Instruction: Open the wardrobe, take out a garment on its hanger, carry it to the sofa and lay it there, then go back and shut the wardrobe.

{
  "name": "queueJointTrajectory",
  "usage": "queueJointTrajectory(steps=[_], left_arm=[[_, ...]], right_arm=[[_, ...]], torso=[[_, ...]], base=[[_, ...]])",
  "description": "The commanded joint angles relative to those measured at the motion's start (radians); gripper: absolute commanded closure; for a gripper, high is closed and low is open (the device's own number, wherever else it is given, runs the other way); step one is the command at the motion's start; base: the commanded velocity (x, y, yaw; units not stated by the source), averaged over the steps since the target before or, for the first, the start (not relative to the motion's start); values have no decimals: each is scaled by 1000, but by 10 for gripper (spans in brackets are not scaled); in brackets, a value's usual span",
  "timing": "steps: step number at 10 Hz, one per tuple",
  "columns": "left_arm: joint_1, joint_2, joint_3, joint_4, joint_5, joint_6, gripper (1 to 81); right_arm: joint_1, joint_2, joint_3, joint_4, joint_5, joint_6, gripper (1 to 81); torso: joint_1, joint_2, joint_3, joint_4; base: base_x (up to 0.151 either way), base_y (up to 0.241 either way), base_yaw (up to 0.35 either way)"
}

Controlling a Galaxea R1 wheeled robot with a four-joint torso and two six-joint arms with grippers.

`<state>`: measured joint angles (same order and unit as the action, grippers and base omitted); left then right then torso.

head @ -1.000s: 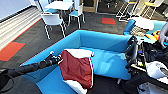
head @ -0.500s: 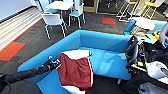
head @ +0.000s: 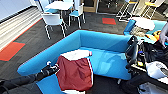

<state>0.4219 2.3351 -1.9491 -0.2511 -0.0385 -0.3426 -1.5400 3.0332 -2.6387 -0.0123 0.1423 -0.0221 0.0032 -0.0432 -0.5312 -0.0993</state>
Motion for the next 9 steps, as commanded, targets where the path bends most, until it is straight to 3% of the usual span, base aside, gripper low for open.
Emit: queueJointTrajectory(steps=[1,2,6,9], left_arm=[[-78,-42,15,18,-23,-4,811],[-53,-42,15,26,-33,-4,10],[111,-49,-2,136,-55,-3,10],[326,4,-150,235,-118,-3,10]], right_arm=[[-30,0,5,-11,-75,-2,10],[-32,0,5,-12,-73,-2,10],[-33,0,7,-9,-70,-2,10],[-35,2,4,-9,-70,-2,10]], torso=[[0,0,0,0],[0,0,0,0],[0,0,0,0],[0,0,0,0]], base=[[0,0,0],[0,0,0],[0,0,0],[0,0,0]])
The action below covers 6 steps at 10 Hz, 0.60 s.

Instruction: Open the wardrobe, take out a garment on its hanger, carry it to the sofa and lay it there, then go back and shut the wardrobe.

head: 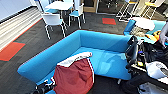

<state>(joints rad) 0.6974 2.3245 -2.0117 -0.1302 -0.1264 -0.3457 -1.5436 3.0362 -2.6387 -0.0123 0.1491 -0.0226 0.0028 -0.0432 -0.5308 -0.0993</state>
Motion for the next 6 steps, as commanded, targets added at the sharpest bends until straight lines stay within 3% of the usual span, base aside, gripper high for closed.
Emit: queueJointTrajectory(steps=[1,4,6], left_arm=[[114,50,-144,165,-44,1,10],[224,131,-274,265,-50,1,10],[354,176,-266,443,1,1,10]], right_arm=[[-31,-1,5,-9,-77,-2,10],[-30,5,-1,3,-76,1,10],[-25,5,-13,6,-74,12,10]], torso=[[0,0,0,0],[0,0,0,0],[-1,0,0,0]], base=[[0,0,0],[0,0,0],[0,0,0]])
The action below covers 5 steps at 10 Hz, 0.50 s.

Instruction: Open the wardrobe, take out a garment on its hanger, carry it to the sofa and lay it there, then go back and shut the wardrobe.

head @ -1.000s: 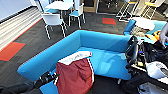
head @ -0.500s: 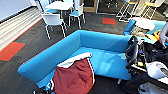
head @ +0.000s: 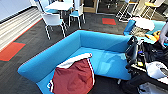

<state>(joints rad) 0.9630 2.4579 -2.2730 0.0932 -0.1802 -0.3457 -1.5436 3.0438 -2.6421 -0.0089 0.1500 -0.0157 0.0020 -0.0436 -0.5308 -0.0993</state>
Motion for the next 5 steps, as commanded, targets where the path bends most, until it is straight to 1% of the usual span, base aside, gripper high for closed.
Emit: queueJointTrajectory(steps=[1,2,3,4,5], left_arm=[[157,81,-11,330,96,1,10],[220,121,-19,425,123,1,10],[265,149,-37,471,131,1,10],[302,170,-51,493,136,-1,10],[338,181,-54,487,139,-1,10]], right_arm=[[-22,2,-22,3,-73,8,10],[-17,6,-24,4,-75,10,10],[-11,8,-24,4,-75,10,10],[-8,12,-24,4,-75,10,10],[-8,14,-24,4,-75,10,10]], torso=[[0,0,0,0],[0,0,0,0],[0,0,0,0],[0,0,1,0],[-1,0,1,0]], base=[[0,0,0],[0,0,0],[0,0,0],[0,0,0],[0,0,0]])
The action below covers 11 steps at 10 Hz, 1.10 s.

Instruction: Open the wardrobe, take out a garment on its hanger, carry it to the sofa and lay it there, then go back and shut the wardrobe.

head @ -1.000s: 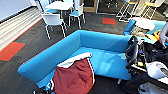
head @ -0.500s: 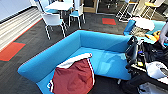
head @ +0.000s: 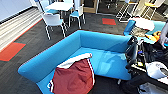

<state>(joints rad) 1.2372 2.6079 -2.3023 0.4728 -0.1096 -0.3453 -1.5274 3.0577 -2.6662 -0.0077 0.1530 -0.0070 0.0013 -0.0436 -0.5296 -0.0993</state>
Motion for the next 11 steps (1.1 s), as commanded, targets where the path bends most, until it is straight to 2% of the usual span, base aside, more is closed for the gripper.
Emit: queueJointTrajectory(steps=[1,2,4,7,9,10,11], left_arm=[[99,46,-28,112,68,-1,10],[115,61,-42,104,67,-1,10],[137,132,-115,99,68,-3,10],[161,256,-293,101,67,-5,10],[167,281,-319,101,67,-6,10],[169,285,-319,102,68,-6,10],[172,293,-321,106,70,-6,10]], right_arm=[[-24,2,0,5,-76,4,10],[-21,2,0,6,-76,4,10],[-20,2,-4,8,-73,4,10],[-21,2,-12,6,-61,4,10],[-20,8,-12,5,-61,1,10],[-20,9,-12,5,-62,1,10],[-20,9,-12,5,-62,-1,10]], torso=[[0,0,0,0],[0,0,93,0],[0,0,114,0],[-1,-1,213,0],[-1,-2,284,0],[-1,-3,221,0],[-1,-3,253,0]], base=[[0,0,0],[0,0,0],[0,0,0],[0,0,0],[0,0,0],[0,0,0],[0,0,0]])
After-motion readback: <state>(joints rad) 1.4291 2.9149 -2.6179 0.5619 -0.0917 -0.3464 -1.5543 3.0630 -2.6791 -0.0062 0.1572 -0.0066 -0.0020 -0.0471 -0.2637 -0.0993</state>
